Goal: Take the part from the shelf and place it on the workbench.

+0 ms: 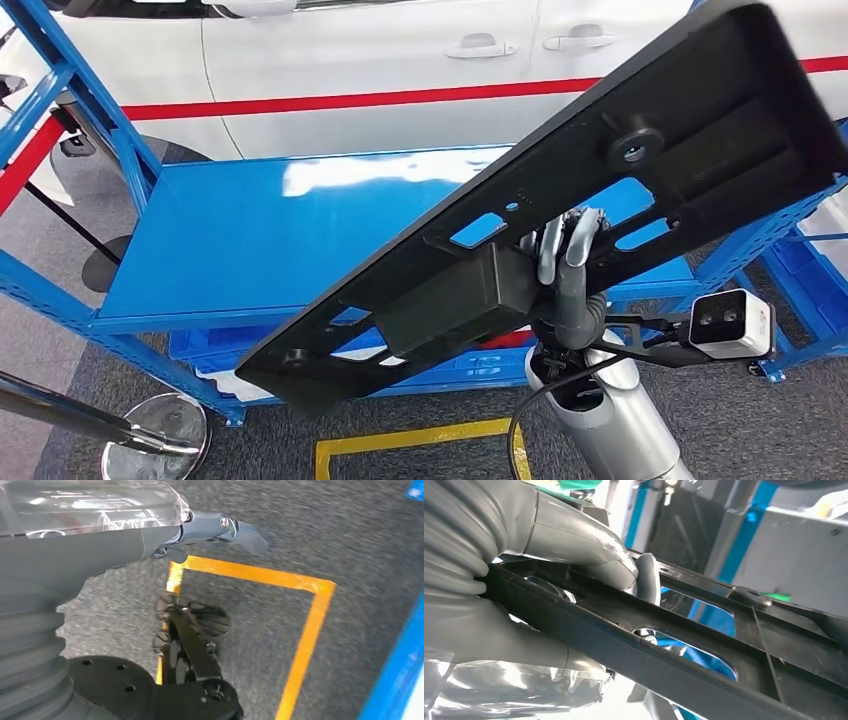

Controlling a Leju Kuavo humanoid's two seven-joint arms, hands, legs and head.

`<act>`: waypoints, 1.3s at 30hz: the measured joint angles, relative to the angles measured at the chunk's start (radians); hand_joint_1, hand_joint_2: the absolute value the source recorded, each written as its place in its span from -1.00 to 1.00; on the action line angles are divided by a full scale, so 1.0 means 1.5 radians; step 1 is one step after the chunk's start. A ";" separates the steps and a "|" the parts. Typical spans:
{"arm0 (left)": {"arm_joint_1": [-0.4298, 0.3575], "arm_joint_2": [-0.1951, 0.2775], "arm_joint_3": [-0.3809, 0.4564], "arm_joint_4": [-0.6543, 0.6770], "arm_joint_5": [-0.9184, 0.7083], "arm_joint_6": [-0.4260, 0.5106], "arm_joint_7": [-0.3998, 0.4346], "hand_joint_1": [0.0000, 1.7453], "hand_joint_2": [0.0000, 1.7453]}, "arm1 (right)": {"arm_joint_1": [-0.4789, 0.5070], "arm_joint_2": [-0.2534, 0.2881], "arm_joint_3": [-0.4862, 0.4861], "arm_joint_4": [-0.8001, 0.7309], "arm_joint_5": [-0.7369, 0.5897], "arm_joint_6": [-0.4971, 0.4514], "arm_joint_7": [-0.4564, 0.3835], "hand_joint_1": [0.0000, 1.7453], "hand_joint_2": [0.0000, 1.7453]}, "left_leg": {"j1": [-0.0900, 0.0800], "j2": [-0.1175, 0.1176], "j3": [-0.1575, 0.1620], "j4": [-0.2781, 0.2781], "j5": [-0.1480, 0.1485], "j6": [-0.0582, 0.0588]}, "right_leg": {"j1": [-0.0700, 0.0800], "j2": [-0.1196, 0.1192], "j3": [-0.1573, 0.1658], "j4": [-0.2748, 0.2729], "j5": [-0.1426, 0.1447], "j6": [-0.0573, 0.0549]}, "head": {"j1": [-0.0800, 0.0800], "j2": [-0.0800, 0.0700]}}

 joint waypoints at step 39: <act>0.015 0.003 0.009 -0.005 -0.022 0.151 0.276 -1.00 1.00 | 0.052 -0.090 -0.046 -0.033 0.036 0.036 -0.026 1.00 1.00 | -0.017 0.003 0.183 -0.209 0.022 0.028 | 0.004 0.001 -0.044 0.005 0.045 0.011 | -0.001 0.000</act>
